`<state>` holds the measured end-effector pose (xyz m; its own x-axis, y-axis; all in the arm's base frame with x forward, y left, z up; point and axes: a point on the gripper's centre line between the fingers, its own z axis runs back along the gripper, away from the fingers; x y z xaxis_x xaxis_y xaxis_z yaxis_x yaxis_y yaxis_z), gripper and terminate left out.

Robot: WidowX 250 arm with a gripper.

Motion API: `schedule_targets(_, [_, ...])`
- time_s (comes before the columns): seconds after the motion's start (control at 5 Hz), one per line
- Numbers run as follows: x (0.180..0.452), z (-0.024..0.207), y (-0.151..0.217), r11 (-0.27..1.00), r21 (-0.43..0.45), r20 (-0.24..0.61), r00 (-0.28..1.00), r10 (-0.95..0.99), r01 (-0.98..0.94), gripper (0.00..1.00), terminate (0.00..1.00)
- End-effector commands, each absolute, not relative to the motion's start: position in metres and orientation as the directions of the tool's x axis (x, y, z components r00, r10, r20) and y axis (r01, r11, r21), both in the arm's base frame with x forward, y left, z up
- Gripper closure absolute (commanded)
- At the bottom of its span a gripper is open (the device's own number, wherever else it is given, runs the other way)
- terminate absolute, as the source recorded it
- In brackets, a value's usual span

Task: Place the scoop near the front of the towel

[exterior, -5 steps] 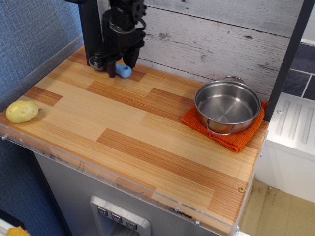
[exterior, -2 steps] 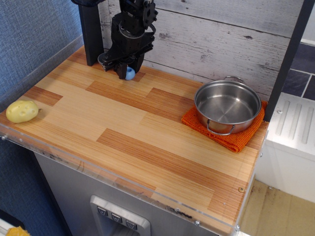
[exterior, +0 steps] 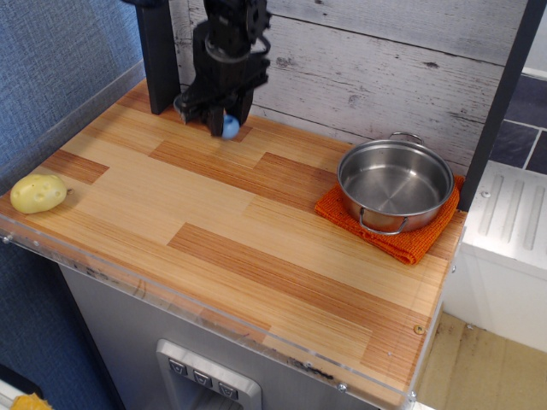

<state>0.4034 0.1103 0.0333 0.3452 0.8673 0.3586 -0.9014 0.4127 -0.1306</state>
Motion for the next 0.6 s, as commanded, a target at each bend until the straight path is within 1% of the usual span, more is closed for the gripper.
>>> schedule_targets(0.0, [0.394, 0.093, 0.107, 0.404, -0.258, 0.401, 0.283, 0.871, -0.878, 1.00, 0.00])
schedule_targets(0.2, [0.382, 0.100, 0.094, 0.418, -0.278, 0.394, 0.295, 0.871, -0.865, 1.00, 0.00])
schedule_targets(0.4, [0.366, 0.100, 0.069, 0.434, -0.297, 0.379, 0.312, 0.871, -0.850, 1.00, 0.00])
